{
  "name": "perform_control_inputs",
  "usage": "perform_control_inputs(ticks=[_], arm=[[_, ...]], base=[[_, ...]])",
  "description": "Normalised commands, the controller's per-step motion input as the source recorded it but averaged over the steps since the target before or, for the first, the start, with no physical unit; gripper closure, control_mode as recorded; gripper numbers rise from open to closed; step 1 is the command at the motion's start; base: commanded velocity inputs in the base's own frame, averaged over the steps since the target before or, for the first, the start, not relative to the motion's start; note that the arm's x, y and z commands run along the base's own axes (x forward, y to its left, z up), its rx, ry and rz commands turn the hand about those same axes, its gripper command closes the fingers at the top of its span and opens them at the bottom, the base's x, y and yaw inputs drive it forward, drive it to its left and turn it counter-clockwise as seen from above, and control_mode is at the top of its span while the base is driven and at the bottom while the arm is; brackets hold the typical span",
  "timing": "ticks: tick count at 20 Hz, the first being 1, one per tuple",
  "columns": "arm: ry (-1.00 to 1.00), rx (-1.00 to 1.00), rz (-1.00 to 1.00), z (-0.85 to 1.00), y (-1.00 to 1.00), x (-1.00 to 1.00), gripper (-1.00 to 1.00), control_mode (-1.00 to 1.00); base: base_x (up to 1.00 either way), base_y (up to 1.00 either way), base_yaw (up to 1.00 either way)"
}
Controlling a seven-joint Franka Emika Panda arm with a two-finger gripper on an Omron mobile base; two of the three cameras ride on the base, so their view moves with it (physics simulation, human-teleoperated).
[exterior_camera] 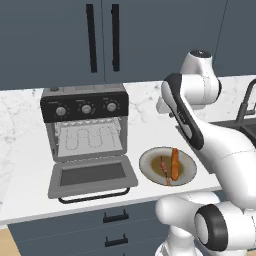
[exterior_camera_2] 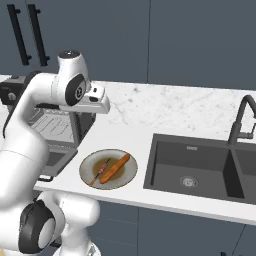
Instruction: Pick up the kebab skewer and baguette bread, and place them inside the toaster oven. Close the toaster oven door and start by setting the timer.
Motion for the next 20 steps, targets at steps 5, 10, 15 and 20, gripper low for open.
perform_control_inputs(ticks=[5,10,15,20], arm=[[-0.09,0.0,0.02,0.0,0.05,-0.4,-1.0,-1.0],[-0.36,0.0,0.01,-0.03,0.57,-0.22,-1.0,-1.0],[-0.4,0.04,0.0,-0.05,0.7,0.0,-1.0,-1.0],[-0.36,0.19,0.0,-0.13,0.8,0.0,-1.0,-1.0]], base=[[0.0,0.0,0.0],[0.0,0.0,0.0],[0.0,0.0,0.0],[0.0,0.0,0.0]])
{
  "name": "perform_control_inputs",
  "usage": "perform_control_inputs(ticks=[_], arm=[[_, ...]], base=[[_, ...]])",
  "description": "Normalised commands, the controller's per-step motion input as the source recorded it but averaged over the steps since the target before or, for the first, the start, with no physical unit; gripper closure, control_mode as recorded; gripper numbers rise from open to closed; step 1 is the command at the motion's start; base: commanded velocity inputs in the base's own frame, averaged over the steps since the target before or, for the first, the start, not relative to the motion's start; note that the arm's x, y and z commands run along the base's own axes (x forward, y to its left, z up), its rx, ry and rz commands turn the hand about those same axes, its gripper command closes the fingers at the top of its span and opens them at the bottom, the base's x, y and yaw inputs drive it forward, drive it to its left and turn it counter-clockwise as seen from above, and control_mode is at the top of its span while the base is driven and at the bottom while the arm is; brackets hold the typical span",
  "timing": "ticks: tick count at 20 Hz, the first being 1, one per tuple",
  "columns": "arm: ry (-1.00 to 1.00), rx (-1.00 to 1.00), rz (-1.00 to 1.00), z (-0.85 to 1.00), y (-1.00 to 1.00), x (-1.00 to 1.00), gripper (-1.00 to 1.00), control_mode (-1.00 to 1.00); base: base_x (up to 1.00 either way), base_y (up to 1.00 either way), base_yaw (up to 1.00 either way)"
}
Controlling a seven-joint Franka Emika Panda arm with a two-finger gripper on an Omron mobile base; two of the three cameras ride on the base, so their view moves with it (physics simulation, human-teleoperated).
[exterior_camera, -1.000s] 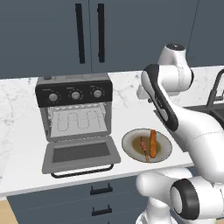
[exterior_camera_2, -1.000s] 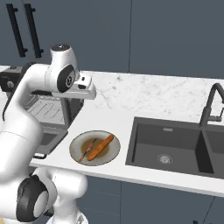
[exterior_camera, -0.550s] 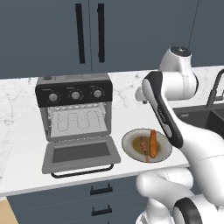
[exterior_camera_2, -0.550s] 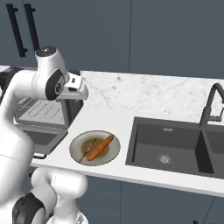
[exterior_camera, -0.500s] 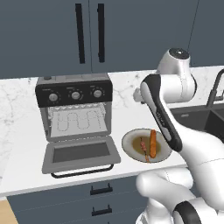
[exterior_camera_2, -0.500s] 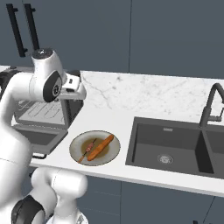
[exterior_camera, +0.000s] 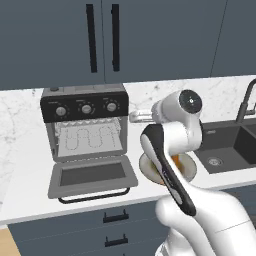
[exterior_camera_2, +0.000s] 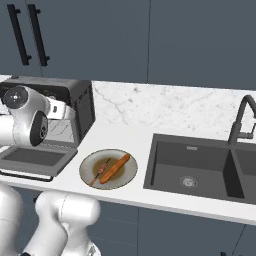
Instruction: Pick up the kebab skewer and baguette bread, and place them inside the toaster oven. Close the toaster oven door and start by setting the timer.
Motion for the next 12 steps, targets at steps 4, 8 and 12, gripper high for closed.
perform_control_inputs(ticks=[4,8,12], arm=[[-0.31,0.22,-0.06,-0.22,0.92,0.0,-1.0,-1.0],[-0.26,0.24,-0.13,-0.29,0.73,0.04,-1.0,-1.0],[-0.19,0.08,-0.08,-0.06,0.71,0.23,-1.0,-1.0]], base=[[0.0,0.0,0.0],[0.0,0.0,0.0],[0.0,0.0,0.0]])
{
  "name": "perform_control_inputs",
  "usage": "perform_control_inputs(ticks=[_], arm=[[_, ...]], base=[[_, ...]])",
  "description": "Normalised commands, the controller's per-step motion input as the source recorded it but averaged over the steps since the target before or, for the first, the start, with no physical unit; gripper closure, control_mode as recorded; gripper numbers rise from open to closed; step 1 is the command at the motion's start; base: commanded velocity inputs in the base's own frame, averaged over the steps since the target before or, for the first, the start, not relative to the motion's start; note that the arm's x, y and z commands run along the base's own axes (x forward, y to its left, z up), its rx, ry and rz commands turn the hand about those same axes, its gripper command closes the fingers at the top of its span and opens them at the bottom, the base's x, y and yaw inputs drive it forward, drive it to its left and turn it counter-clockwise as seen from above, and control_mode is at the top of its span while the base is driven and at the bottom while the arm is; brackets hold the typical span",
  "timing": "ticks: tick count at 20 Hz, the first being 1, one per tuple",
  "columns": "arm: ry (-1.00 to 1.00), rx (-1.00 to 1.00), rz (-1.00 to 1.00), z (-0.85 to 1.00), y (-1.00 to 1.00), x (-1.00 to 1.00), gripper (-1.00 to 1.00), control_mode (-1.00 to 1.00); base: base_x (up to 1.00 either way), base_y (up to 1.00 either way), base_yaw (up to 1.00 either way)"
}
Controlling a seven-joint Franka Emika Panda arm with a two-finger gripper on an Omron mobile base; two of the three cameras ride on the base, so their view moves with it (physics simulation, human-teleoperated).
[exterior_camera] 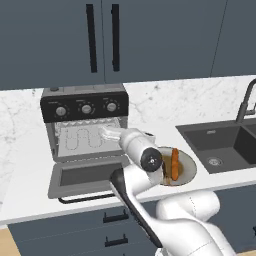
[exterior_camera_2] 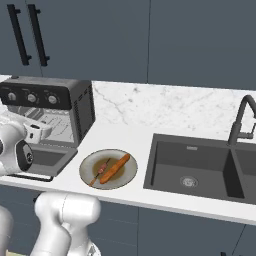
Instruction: Pick up the kebab skewer and baguette bread, and place them inside the toaster oven. Close the toaster oven door and start by setting the timer.
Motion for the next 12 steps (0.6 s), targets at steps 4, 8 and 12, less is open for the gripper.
perform_control_inputs(ticks=[4,8,12], arm=[[0.01,-0.02,0.0,0.0,0.66,0.31,-1.0,-1.0],[0.21,-0.04,0.0,-0.01,0.37,0.53,-1.0,-1.0],[0.25,-0.11,0.0,-0.1,0.22,0.79,-1.0,-1.0]], base=[[0.0,0.0,0.0],[0.0,0.0,0.0],[0.0,0.0,0.0]])
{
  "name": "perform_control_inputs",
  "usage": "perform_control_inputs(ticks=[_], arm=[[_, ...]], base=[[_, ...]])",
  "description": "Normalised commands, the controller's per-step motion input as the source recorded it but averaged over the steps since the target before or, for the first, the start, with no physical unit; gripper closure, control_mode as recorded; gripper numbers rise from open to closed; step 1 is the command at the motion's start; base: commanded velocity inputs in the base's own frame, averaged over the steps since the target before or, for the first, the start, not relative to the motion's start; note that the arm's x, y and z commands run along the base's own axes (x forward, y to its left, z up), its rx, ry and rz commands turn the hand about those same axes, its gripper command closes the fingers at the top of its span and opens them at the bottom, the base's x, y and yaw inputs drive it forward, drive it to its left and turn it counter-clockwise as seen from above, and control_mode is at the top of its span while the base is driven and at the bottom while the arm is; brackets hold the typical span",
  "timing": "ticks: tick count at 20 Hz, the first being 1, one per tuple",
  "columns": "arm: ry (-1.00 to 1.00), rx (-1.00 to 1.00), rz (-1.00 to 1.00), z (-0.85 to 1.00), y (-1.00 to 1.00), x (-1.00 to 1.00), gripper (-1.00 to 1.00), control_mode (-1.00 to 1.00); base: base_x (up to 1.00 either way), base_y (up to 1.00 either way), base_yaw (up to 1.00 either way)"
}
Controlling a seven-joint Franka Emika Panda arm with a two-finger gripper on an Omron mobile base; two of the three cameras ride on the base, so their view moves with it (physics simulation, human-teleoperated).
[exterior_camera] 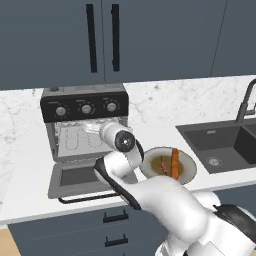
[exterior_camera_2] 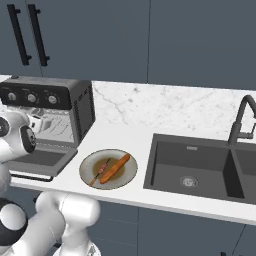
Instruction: Pick up the kebab skewer and baguette bread, and place them inside the toaster oven. Close the toaster oven door and start by setting the timer.
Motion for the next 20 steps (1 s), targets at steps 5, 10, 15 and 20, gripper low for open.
perform_control_inputs(ticks=[5,10,15,20], arm=[[0.08,-0.2,0.02,-0.67,0.09,0.61,-1.0,-1.0],[0.1,-0.28,0.02,-0.58,0.41,0.45,-1.0,-1.0],[0.03,-0.09,0.0,-0.24,0.18,0.42,-1.0,-1.0],[-0.03,0.02,0.0,-0.28,0.0,0.39,-1.0,-1.0]], base=[[0.0,0.0,0.0],[0.0,0.0,0.0],[0.0,0.0,0.0],[0.0,0.0,0.0]])
